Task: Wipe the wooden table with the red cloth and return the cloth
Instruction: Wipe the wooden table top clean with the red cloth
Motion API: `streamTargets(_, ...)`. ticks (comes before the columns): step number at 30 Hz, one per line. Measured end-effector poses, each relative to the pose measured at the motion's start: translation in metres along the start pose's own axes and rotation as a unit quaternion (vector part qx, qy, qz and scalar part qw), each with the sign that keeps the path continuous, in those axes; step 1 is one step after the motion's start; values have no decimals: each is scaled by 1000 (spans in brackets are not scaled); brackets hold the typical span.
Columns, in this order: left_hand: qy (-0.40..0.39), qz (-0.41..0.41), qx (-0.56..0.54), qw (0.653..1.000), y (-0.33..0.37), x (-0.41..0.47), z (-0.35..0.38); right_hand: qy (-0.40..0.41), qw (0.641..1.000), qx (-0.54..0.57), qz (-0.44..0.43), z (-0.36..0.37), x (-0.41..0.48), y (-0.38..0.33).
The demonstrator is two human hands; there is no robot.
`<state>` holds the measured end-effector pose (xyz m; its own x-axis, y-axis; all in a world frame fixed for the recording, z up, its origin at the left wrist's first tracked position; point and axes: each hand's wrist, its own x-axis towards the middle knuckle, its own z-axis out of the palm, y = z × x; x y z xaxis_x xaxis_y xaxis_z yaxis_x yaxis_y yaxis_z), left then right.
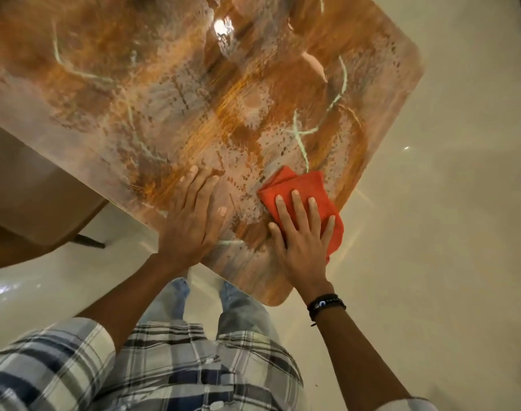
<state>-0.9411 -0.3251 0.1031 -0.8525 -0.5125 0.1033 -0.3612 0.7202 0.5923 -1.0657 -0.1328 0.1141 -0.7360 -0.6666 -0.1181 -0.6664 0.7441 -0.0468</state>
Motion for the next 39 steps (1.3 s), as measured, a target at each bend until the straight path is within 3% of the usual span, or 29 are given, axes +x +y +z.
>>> streamTargets(5, 28, -1, 20, 999, 1, 0, 4, 22, 999, -22, -13, 6, 30, 26)
streamTargets(11, 25, -18, 29, 999, 0, -2, 7, 38, 994, 27, 97, -10, 118, 64)
streamTargets(16, 29, -13, 39, 999, -2, -3, 8, 63, 990, 10, 130, -8, 146, 65)
streamTargets(24, 30, -8, 16, 999, -3, -5, 8, 35, 997, 64, 6, 2, 35, 7)
streamTargets(28, 42, -2, 7, 999, -6, -5, 9, 33, 995, 12, -92, 23, -73, -42)
streamTargets(31, 42, 0, 6, 999, -5, -5, 9, 46, 993, -4, -111, 24, -83, -43)
streamTargets(33, 38, -5, 7, 999, -4, -5, 8, 44, 996, -3, -80, 17, -59, -29)
streamTargets(39, 29, -4, 12, 999, -4, -6, 8, 32, 987, 74, 142, -6, 48, 26)
